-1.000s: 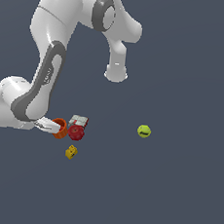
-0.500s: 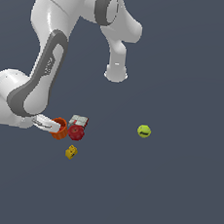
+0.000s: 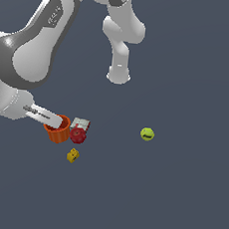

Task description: Pick up a designated object from a clutter of objects.

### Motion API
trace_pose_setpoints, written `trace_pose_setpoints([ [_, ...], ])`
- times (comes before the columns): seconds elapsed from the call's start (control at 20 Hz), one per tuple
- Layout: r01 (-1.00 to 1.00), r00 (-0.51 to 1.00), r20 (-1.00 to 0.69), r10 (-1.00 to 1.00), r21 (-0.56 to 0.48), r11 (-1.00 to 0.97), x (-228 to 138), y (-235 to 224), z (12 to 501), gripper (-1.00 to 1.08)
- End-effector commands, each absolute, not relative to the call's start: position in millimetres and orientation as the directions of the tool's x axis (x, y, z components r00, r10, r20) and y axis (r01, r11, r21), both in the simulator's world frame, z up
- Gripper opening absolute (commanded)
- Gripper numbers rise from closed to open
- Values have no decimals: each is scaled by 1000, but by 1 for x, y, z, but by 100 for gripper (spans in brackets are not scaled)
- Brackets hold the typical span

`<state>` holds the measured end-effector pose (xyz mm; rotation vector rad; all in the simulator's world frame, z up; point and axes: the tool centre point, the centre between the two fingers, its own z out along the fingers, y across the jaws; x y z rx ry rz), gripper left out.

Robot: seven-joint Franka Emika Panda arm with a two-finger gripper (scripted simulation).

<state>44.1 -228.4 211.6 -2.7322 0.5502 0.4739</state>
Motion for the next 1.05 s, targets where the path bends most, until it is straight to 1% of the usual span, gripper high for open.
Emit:
trace_pose_setpoints([
  [0.0,-409,889,-328,-319,-257,-875,57,-212,254,-100],
  [0.3,-390,915,-231,-331,-298,-871,77,-180,342,-100],
  [0.55,-378,925,-170,-340,-321,-869,85,-161,397,-100],
  [0.75,-373,928,-144,-344,-329,-868,88,-154,419,-100],
  [1.0,-373,928,-140,-346,-329,-868,89,-154,422,-100],
])
